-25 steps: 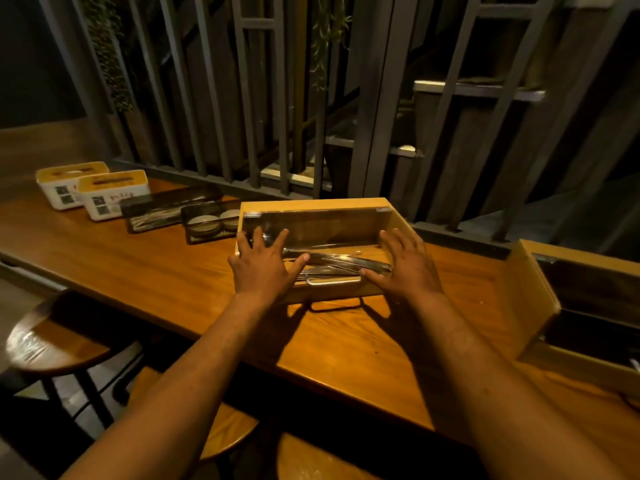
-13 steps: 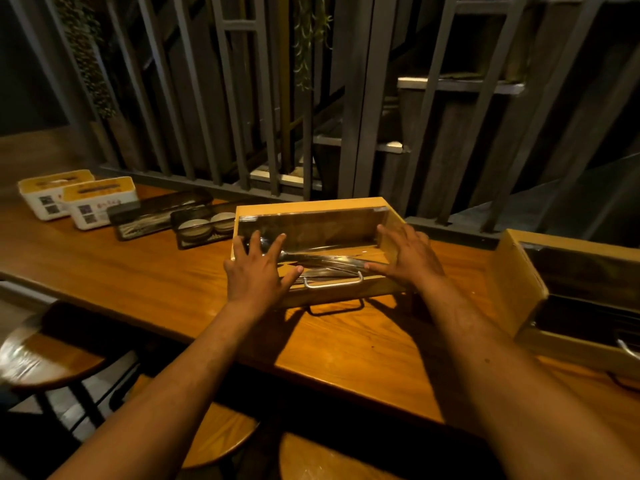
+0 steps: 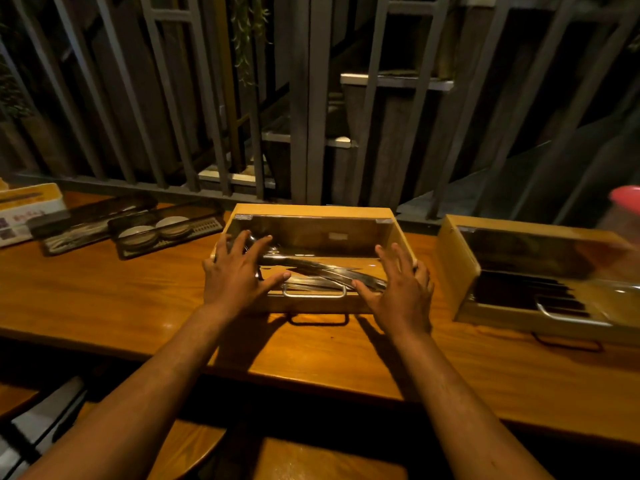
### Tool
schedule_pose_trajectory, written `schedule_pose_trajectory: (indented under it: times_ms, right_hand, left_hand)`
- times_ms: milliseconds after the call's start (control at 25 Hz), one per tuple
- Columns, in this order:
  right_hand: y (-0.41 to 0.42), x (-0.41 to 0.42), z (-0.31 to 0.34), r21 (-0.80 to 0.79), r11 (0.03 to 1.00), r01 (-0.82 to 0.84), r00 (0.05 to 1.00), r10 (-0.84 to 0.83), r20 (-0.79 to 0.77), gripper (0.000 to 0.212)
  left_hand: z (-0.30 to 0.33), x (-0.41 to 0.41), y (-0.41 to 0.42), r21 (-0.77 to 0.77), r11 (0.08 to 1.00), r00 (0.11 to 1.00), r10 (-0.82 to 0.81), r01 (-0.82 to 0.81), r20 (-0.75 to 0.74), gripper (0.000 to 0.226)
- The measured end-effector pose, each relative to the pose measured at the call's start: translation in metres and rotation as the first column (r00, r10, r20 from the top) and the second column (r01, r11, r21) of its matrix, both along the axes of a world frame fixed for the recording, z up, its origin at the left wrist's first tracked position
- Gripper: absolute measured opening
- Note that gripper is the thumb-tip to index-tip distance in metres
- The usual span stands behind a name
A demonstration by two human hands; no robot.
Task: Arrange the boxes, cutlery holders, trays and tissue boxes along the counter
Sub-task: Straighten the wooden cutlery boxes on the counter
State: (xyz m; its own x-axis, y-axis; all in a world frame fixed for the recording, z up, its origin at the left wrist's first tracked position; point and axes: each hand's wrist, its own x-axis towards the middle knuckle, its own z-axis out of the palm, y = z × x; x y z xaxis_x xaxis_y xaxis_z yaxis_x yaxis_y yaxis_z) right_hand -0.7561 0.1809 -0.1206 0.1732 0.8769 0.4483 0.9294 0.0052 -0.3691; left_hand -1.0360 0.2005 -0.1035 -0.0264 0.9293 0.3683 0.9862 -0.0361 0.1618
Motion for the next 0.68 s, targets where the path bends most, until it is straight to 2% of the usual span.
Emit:
schedule_pose_trajectory:
  times_ms: [240,480,600,680]
  right_hand:
    - [-0.019,0.042,0.005,0.045,0.993,0.108,0.981,-0.113,0.157,0.073]
    - [-0.019,0.072,0.021,-0.015,0.988,0.153,0.934,-0.139,0.329,0.072]
    - [-0.018,0.077,0.023,-0.059,0.985,0.161,0.933,-0.132,0.336,0.073]
    - [-0.018,0.077,0.021,-0.072,0.985,0.160,0.949,-0.133,0.286,0.073]
  left_hand:
    - [0.003,0.041,0.012,-0.019,0.996,0.996,-0.086,0.085,-0.026,0.100]
    - [0.003,0.074,0.025,-0.022,0.992,0.992,-0.123,0.122,-0.027,0.096]
    - [0.005,0.079,0.030,-0.038,0.990,0.991,-0.135,0.134,-0.019,0.094]
    - [0.007,0.081,0.032,-0.058,0.990,0.991,-0.134,0.132,-0.026,0.093]
